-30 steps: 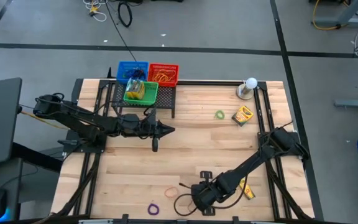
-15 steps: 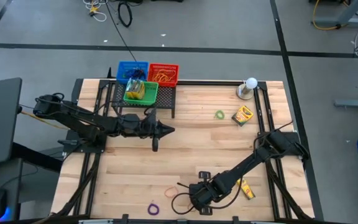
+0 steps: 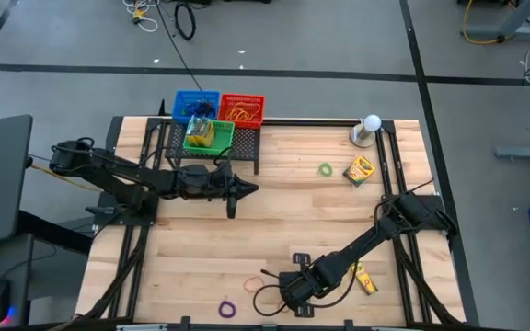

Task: Pick & Place Office Desk Supplies
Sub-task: Put the red rubber band into the red bin

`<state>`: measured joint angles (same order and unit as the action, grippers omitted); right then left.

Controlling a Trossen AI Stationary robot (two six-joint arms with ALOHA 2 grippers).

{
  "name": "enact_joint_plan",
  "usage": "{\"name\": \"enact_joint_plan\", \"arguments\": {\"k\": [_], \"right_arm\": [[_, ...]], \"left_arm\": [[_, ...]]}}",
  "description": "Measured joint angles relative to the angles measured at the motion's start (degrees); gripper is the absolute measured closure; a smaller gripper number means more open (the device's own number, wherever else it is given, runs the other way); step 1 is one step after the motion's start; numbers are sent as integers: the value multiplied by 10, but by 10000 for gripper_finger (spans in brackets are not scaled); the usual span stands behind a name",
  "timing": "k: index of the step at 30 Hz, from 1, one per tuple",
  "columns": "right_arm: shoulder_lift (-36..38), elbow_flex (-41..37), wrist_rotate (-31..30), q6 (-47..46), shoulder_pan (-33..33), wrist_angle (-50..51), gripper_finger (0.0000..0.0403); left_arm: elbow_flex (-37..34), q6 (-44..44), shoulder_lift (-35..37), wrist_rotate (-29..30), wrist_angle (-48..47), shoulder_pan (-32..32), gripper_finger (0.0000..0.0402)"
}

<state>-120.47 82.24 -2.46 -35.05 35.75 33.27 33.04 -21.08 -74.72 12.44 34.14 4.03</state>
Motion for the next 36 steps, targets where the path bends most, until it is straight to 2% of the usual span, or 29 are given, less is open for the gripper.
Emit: {"name": "enact_joint_plan", "arguments": {"k": [7,12,17,22,28,31,36], "right_arm": [[14,-1,-26,15,-4,56,400],[50,-2,-78,18,-14,109,401],[98,-2,-124,28,-25,116,401],[108,-1,-93,3,-31,115,386],[88,-2,-50,16,-29,43,309],[60,-2,-28,10,-24,13,283],[19,-2,-30,-16,-8,30,286]], "left_arm": [[0,9,0,7,1,0,392],[0,10,0,0,6,0,391],[0,9,-1,0,1,0,371],[0,3,-7,0,-4,0,353],[0,0,-28,-1,-11,3,350],[0,1,-40,0,-12,7,350],[0,9,-53,6,-10,9,350]]}}
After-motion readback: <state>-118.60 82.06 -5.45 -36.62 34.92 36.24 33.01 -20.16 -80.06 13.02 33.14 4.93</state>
